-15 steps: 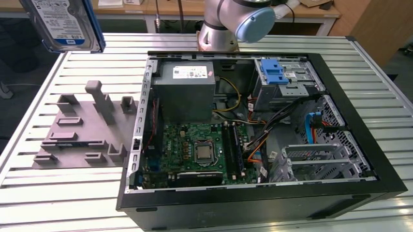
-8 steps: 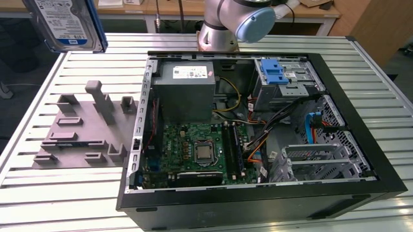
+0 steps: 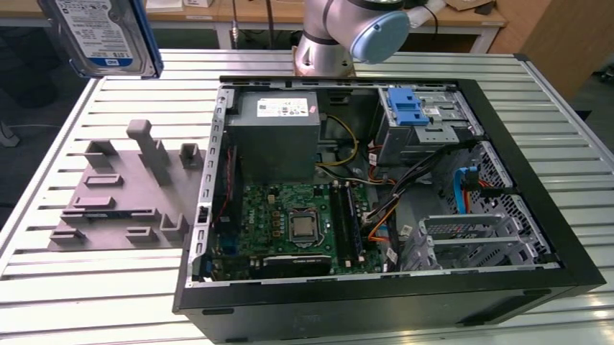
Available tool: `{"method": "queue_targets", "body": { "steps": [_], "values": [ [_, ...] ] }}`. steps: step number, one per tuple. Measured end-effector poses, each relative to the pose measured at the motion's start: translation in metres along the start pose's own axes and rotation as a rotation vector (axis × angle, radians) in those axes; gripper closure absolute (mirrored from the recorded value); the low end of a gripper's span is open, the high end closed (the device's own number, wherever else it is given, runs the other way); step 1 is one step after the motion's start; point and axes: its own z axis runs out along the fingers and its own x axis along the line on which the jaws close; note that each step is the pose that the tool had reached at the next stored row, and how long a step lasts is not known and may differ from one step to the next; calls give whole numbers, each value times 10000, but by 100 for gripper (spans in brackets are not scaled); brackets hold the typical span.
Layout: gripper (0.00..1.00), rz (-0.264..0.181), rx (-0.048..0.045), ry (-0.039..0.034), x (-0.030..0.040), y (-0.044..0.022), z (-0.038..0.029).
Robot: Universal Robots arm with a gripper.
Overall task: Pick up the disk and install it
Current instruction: 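Pick up the disk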
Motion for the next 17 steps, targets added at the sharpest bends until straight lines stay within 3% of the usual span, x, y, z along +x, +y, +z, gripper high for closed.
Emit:
{"method": "queue_targets", "body": {
  "steps": [17],
  "values": [
    [64, 0, 0, 0, -4, -76, 0]
  ]
}}
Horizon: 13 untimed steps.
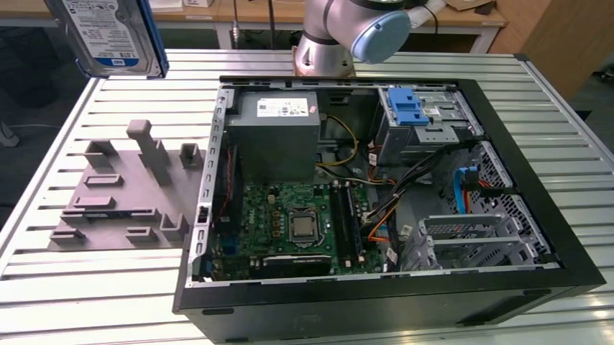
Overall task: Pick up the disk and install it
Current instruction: 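Pick up the disk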
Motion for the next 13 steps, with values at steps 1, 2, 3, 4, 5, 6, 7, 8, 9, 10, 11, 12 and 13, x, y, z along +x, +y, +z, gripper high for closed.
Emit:
{"method": "queue_targets", "body": {
  "steps": [1, 2, 3, 4, 5, 6, 7, 8, 9, 10, 11, 12, 13],
  "values": [
    [64, 0, 1, 0, 0, -2, 0],
    [64, 0, 1, 0, 0, -2, 0],
    [64, 0, 1, 0, 0, -4, 0],
    [64, -1, 0, 1, 0, -7, 0],
    [64, -1, 0, 0, 0, -9, 0],
    [64, 0, 1, 0, 0, -11, 0],
    [64, 0, 1, 0, -1, -14, 0],
    [64, 0, 1, 0, -1, -16, 0],
    [64, 0, 1, 0, -1, -18, 0],
    [64, 0, 1, 0, -1, -20, 1],
    [64, 0, 1, 0, -1, -22, 0],
    [64, 0, 0, 0, -1, -23, 0],
    [64, 0, 0, 0, -1, -25, 0]
  ]
}}
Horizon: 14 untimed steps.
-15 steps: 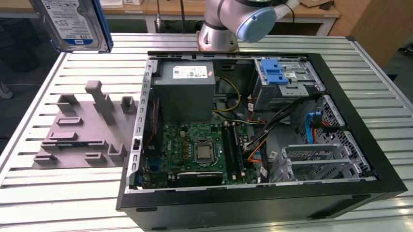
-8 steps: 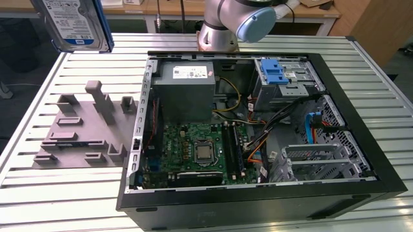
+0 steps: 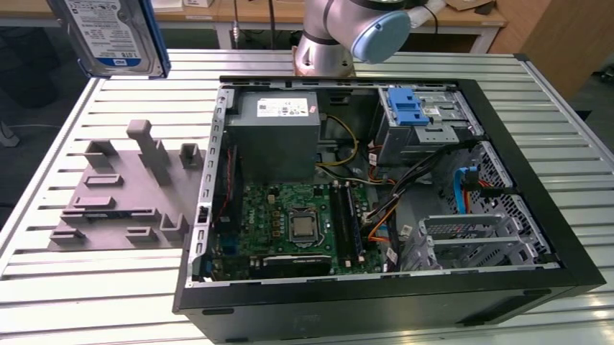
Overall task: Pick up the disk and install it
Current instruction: 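Pick up the disk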
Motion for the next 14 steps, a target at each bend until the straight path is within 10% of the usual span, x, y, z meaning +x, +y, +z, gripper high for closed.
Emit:
{"method": "queue_targets", "body": {
  "steps": [14],
  "values": [
    [64, 0, 1, 0, -1, -32, 0]
  ]
}}
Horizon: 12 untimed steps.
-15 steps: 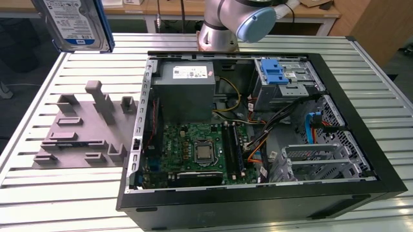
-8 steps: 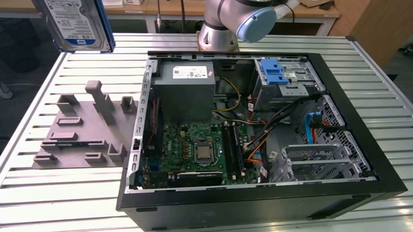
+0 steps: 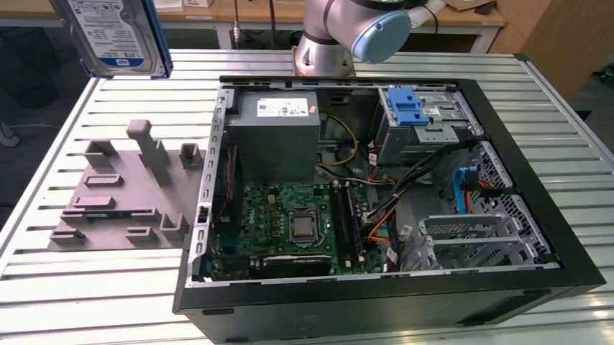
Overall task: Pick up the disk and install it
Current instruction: 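Pick up the disk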
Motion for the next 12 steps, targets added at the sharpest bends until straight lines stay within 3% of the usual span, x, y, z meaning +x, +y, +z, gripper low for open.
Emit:
{"method": "queue_targets", "body": {
  "steps": [12],
  "values": [
    [64, 0, 0, 0, -1, -25, 0]
  ]
}}
